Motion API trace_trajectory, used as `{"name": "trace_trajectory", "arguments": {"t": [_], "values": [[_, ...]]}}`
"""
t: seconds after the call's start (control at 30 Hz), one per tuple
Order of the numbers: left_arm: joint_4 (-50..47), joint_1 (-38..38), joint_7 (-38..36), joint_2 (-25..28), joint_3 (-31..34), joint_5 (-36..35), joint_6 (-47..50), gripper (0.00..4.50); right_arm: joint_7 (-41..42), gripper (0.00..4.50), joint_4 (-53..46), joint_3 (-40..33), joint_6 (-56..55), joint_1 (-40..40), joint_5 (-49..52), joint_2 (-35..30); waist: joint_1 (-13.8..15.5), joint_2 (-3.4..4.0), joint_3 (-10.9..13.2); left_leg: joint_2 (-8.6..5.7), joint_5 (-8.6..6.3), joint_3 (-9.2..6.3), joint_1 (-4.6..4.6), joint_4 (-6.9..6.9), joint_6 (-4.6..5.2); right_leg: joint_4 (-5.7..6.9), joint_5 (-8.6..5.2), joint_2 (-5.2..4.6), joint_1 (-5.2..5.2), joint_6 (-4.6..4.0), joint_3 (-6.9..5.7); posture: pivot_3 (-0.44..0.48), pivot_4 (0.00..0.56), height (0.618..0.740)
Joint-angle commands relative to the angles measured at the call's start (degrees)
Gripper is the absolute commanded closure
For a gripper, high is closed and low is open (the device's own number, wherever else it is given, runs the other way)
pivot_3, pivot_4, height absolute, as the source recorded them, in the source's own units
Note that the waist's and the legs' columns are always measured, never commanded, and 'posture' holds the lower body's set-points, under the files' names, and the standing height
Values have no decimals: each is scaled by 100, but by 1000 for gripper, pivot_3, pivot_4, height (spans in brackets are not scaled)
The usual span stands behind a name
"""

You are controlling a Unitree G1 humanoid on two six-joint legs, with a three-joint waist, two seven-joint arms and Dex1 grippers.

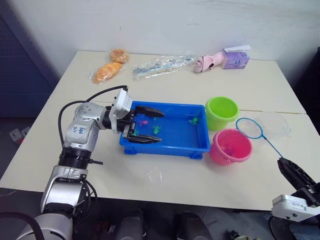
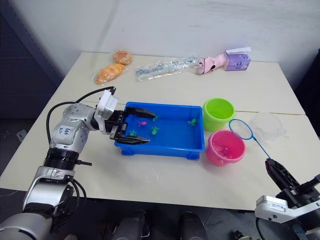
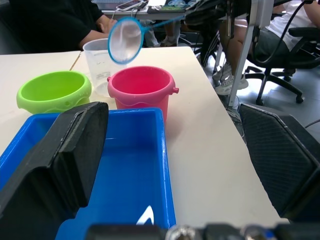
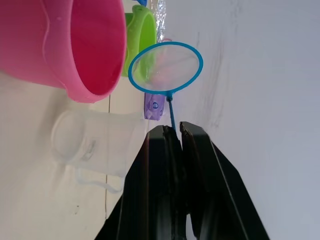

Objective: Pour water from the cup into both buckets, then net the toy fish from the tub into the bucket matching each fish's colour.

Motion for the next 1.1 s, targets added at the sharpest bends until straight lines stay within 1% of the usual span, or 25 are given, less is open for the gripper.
{"name": "trace_trajectory", "arguments": {"t": [0.03,0.07,0.13,0.17,0.27,0.33,0.4,0.47,0.57,0.63,0.77,0.93,1.1], "values": [[137,9,-59,217,222,0,-194,43,734,4500,-623,395,755,-42,2010,-344,-24,0,0,3,0,0,3,0,0,0,0,2,2,0,0,0,150,740],[317,41,-88,379,347,0,-257,43,1085,4500,-912,738,1329,-196,2877,-618,-44,0,0,4,0,1,4,0,0,2,0,2,2,0,0,0,150,740],[594,114,-148,669,525,10,-381,43,1557,4500,-1361,1261,2256,-508,4189,-1048,-140,0,0,8,-1,2,15,-1,1,3,0,2,11,0,2,0,150,740],[693,145,-179,782,577,17,-440,43,1696,4500,-1527,1423,2604,-653,4624,-1198,-153,0,0,11,-1,1,19,-2,2,6,0,3,12,0,1,0,150,740],[938,264,-126,1087,834,-3,-590,43,1900,4500,-1698,2002,3807,-1387,5373,-1609,-131,-2,1,17,-1,-7,24,-6,2,11,-3,4,13,-6,-6,0,150,740],[1099,324,-22,1300,1009,3,-608,43,1984,4500,-1643,2533,4660,-2088,5743,-1840,-123,-6,3,15,-2,-8,21,-1,5,10,-2,0,13,-6,-7,0,150,740],[1264,420,-86,1549,1103,77,-770,43,2171,4500,-1443,3171,5403,-2962,5753,-2086,-122,-7,2,14,-8,-10,13,6,15,8,-2,-4,9,-7,-9,0,150,740],[1324,573,-157,1752,1124,137,-826,43,2194,4500,-1257,3695,6114,-3780,5833,-2089,-126,-8,2,10,-16,-11,3,8,28,6,-2,-9,2,-7,-11,0,150,740],[1349,852,-53,1939,1198,236,-988,43,2292,4500,-866,4591,6964,-4939,5689,-1859,-127,-7,3,9,-13,-17,-6,6,22,4,-2,-13,-5,-7,-19,0,150,740],[1246,1027,-52,2026,1207,290,-1069,43,2334,4500,-687,5033,7301,-5433,5556,-1679,-116,-7,3,8,-14,-19,-11,6,21,2,-2,-14,-8,-8,-23,0,150,740],[1100,1161,-76,2102,1185,361,-1170,43,2589,4500,-462,5654,7817,-5989,5400,-1475,-113,-7,3,3,-16,-24,-26,9,25,5,-1,-20,-18,-8,-31,0,150,740],[1001,1143,-8,2057,1147,394,-1130,43,2667,4500,-160,5895,8190,-6553,5232,-1191,-134,-7,3,-10,-20,-22,-26,11,33,6,-1,-33,-16,-7,-31,0,150,740],[941,1144,103,1981,1132,411,-1073,43,2779,4500,81,6056,8422,-6940,5071,-1046,-144,-7,3,-8,-18,-20,-26,3,27,18,-1,-30,-29,-7,-31,0,150,740]]}}
